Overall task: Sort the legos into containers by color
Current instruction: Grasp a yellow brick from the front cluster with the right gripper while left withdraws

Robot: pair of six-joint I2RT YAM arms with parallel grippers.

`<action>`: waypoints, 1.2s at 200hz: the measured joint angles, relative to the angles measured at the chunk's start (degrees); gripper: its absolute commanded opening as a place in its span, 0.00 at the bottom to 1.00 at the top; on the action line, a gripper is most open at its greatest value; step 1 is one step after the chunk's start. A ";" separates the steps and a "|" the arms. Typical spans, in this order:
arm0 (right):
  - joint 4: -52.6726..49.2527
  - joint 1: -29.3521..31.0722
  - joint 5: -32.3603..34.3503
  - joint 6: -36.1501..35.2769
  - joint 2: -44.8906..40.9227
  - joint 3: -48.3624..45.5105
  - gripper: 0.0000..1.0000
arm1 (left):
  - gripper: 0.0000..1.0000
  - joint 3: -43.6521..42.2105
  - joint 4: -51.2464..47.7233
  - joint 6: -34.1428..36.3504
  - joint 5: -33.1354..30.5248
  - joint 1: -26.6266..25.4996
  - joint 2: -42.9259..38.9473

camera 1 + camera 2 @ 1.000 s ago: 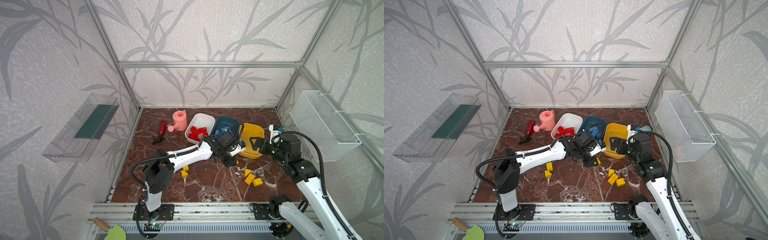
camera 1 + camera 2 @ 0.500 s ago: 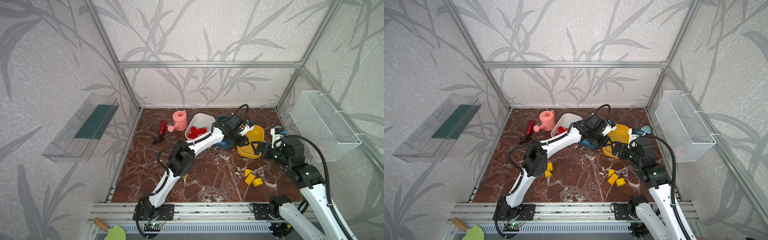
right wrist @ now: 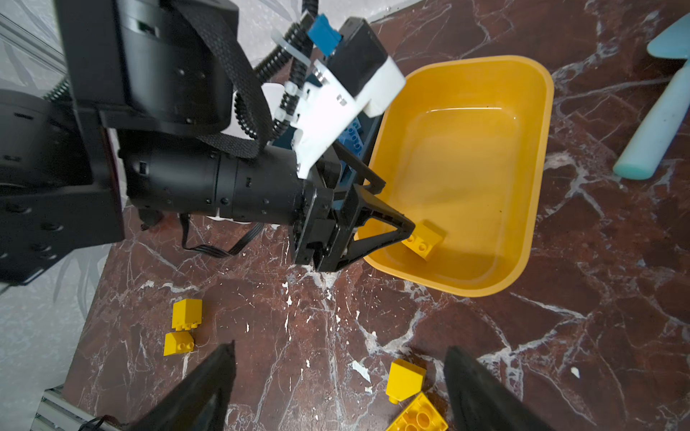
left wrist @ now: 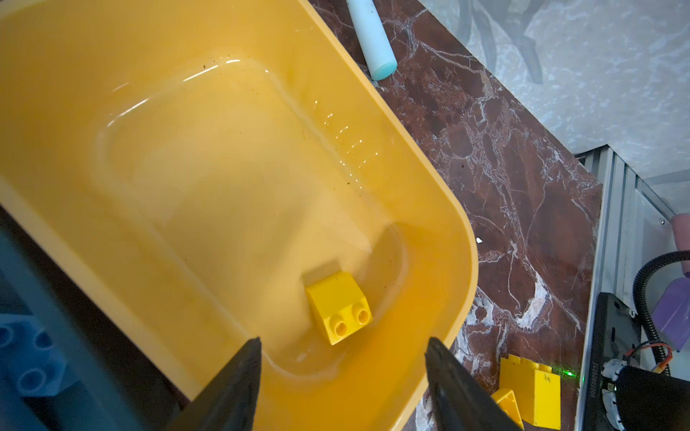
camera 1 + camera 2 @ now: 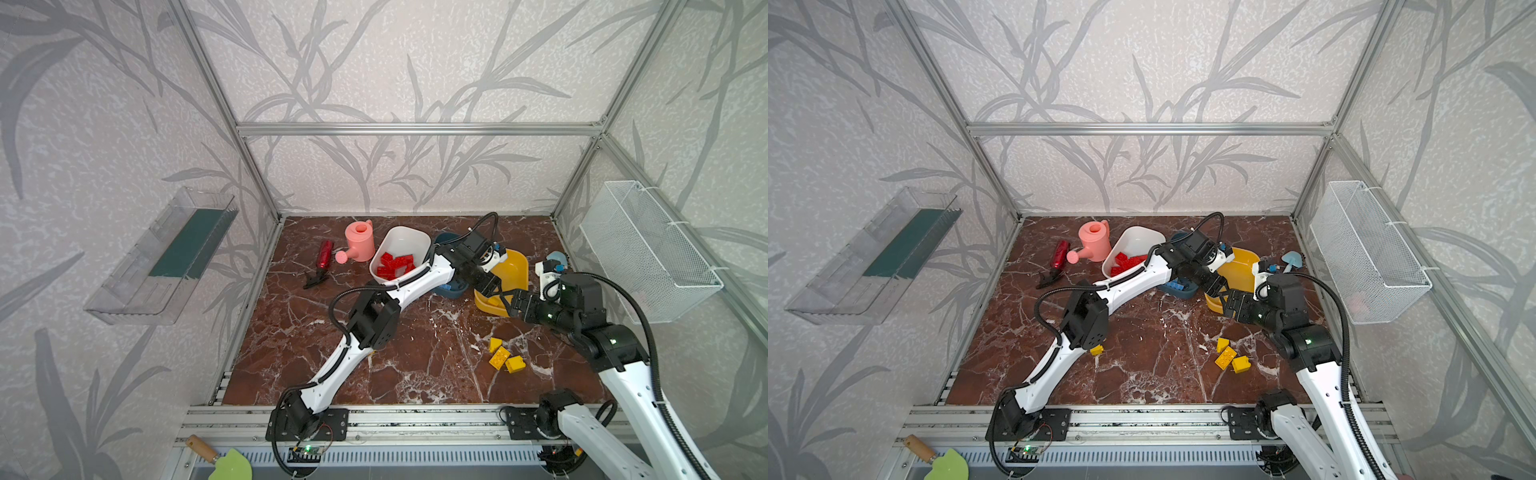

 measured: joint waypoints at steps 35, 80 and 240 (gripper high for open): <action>-3.85 3.34 1.57 -0.55 0.35 1.79 0.88 | 0.72 -14.45 5.03 -2.54 -2.64 0.26 -9.97; -7.98 5.95 4.07 -0.17 1.51 0.76 0.86 | 0.73 -39.74 14.25 -7.10 -8.15 0.37 -31.93; -4.13 20.00 19.65 11.13 18.36 -8.72 0.87 | 0.87 -85.09 17.79 -18.69 -24.90 0.37 -75.36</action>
